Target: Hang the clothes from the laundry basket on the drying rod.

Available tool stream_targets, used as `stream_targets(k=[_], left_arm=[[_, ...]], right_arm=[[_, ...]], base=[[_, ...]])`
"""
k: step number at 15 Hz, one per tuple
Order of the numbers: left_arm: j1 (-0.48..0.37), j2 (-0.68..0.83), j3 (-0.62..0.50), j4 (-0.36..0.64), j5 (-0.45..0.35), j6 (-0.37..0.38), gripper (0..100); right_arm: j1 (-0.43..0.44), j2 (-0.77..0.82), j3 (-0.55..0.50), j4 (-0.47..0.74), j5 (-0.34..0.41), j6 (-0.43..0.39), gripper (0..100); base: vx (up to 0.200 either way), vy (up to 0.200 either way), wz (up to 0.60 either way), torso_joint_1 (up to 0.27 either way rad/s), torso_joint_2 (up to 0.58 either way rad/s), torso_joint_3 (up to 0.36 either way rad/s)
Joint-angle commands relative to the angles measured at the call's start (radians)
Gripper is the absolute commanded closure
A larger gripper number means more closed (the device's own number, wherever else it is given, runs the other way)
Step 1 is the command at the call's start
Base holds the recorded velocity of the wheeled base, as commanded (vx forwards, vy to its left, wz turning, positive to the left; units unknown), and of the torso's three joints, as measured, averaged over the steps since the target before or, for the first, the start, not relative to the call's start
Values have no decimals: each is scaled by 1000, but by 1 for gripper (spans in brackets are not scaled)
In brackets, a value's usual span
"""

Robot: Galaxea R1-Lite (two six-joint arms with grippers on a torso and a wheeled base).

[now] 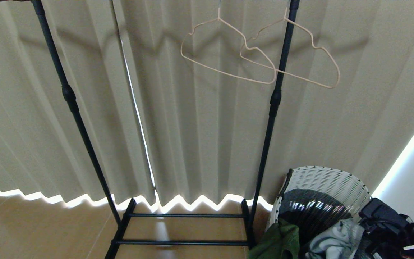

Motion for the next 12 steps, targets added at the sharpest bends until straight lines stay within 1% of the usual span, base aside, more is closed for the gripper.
stream_targets(k=[1, 2, 3, 4, 5, 8, 12], left_arm=[[0, 0, 0, 0, 0, 0, 0], [0, 0, 0, 0, 0, 0, 0], [0, 0, 0, 0, 0, 0, 0], [0, 0, 0, 0, 0, 0, 0], [0, 0, 0, 0, 1, 0, 0], [0, 0, 0, 0, 4, -2, 0], [0, 0, 0, 0, 4, -2, 0]], right_arm=[[-109, -314, -219, 334, 9, 19, 100], [-115, -401, -362, 592, 11, 98, 100], [-112, -444, -443, 742, 19, 152, 100], [-111, -476, -498, 840, 43, 178, 100], [-111, -501, -515, 877, 57, 180, 100], [-111, -544, -497, 888, 59, 180, 100], [-111, -554, -478, 882, 57, 178, 100]], base=[[0, 0, 0, 0, 0, 0], [0, 0, 0, 0, 0, 0], [0, 0, 0, 0, 0, 0], [0, 0, 0, 0, 0, 0], [0, 0, 0, 0, 0, 0], [-200, 0, 0, 1, 2, -1], [-200, 0, 0, 0, 7, 1]])
